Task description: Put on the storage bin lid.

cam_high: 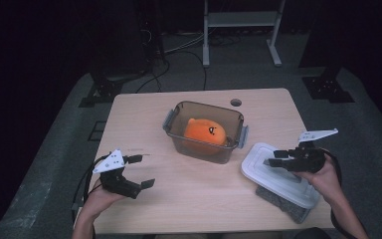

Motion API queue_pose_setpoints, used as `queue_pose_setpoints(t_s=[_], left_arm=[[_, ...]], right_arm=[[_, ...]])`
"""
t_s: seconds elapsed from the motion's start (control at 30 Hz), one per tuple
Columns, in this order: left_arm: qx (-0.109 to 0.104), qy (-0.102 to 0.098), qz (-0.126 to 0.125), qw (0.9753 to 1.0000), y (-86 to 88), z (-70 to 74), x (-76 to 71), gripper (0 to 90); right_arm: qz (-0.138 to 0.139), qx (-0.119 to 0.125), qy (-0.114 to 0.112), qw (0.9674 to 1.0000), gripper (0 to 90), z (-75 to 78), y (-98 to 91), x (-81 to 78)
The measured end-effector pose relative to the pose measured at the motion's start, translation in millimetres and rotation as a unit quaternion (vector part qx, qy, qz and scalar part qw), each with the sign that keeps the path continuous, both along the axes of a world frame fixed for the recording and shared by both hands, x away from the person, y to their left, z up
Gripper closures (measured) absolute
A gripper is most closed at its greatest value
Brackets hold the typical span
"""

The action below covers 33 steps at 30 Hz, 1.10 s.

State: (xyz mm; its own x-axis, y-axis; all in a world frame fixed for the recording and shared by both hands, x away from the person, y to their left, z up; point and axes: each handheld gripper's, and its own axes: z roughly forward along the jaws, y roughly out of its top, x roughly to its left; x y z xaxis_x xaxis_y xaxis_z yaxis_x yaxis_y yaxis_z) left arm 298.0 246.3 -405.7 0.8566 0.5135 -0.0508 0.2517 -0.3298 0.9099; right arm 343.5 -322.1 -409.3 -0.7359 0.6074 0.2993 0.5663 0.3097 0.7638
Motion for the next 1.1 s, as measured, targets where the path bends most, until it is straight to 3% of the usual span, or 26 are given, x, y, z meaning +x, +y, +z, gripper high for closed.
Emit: queue_pose_setpoints(t_s=[0.3, 0.7, 1.1], left_arm=[[0.002, 0.001, 0.000, 1.0000, -0.1, -0.9, 1.0, 2.6], [0.003, 0.002, -0.002, 1.0000, -1.7, -1.3, 2.5, 2.1], [0.001, 0.004, 0.001, 1.0000, -0.1, -2.0, 2.6, 2.0]], right_arm=[[-0.014, -0.006, 0.003, 0.9999, 45.9, -13.5, -9.2, 0.8], [-0.030, -0.003, 0.002, 0.9995, 45.6, -18.1, -19.7, 0.7], [-0.036, -0.017, 0.006, 0.9992, 46.8, -25.6, -23.5, 3.0]])
